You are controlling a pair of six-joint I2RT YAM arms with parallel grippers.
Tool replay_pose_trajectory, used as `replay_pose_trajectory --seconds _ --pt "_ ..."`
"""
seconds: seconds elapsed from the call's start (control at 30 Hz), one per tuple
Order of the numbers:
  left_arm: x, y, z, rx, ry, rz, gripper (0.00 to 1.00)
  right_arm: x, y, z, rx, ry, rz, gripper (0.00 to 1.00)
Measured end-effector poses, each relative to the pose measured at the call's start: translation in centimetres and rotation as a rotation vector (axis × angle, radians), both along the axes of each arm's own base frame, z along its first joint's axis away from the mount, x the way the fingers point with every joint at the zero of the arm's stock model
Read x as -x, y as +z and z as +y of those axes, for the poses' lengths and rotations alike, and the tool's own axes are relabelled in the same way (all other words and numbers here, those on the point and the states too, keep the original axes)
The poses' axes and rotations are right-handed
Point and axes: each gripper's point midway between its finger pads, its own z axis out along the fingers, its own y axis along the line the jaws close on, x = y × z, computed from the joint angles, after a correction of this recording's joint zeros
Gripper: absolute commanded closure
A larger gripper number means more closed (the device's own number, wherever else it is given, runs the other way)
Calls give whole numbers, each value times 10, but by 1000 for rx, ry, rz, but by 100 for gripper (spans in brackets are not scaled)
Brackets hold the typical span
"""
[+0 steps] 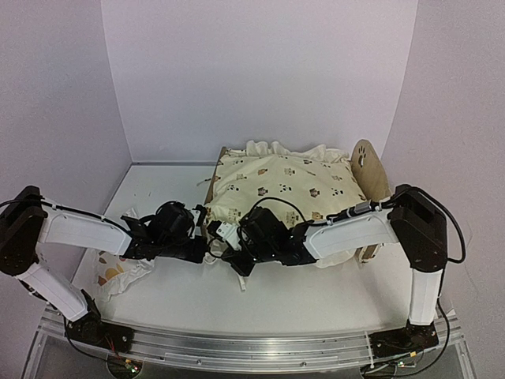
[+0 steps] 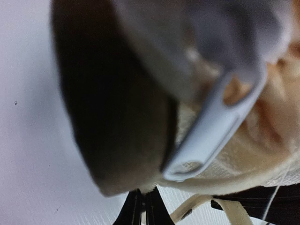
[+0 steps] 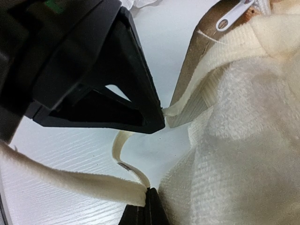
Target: Set up the pet bed
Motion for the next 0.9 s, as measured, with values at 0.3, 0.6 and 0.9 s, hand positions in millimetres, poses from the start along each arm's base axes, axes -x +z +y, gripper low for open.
replay_pose_trajectory --seconds 0.3,0.6,0.9 --pt "2 16 1 32 -9 -28 100 -5 12 4 25 -45 48 100" --pt "9 55 7 102 -22 -73 100 -29 16 17 30 -156 155 100" --pt "17 72 15 122 -24 -89 100 -32 2 15 82 -238 251 100"
